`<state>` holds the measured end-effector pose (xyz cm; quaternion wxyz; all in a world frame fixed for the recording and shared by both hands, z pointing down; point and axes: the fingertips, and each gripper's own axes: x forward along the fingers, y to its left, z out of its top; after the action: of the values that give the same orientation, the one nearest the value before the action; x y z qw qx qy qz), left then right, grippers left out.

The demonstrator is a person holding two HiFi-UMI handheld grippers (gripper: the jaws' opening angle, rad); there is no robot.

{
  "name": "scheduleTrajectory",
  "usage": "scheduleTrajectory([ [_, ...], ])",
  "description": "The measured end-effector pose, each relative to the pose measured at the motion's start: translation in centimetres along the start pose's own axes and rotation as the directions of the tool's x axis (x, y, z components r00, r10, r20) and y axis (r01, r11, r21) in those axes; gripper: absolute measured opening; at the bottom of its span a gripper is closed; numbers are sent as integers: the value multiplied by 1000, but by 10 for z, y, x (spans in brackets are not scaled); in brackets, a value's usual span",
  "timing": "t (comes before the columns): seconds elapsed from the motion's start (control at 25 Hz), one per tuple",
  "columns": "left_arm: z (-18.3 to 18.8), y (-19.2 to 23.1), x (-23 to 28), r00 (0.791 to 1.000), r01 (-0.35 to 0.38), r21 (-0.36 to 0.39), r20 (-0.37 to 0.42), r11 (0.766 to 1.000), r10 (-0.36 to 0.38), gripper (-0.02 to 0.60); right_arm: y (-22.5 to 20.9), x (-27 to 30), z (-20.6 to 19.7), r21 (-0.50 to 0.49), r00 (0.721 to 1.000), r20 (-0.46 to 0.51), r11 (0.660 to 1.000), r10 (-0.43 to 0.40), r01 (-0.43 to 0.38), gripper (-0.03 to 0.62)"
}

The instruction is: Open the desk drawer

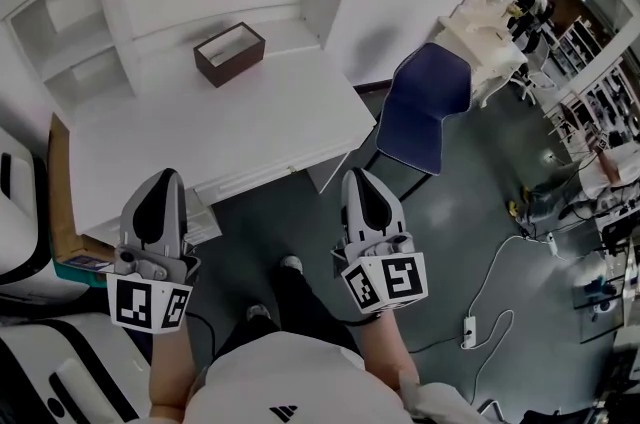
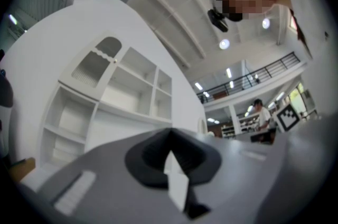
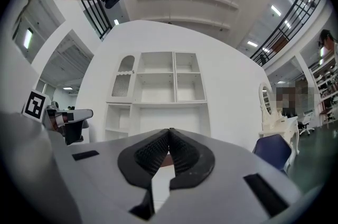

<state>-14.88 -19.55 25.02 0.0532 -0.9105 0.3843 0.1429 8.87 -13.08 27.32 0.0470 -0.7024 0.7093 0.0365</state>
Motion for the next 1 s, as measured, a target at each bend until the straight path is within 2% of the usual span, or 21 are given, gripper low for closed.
scheduleTrajectory([
  [0.56,-13,31,74,995,-96,33,30,995,95,5,-31,108,-14,9,992,-30,992,126,-126,2],
  [0.8,-28,45,95,989,-148,32,18,988,147,5,-37,150,-49,46,974,-121,981,192,-188,2],
  [1.0,-41,50,105,983,-186,31,-4,982,186,5,-38,169,-93,92,938,-241,968,250,-234,2],
])
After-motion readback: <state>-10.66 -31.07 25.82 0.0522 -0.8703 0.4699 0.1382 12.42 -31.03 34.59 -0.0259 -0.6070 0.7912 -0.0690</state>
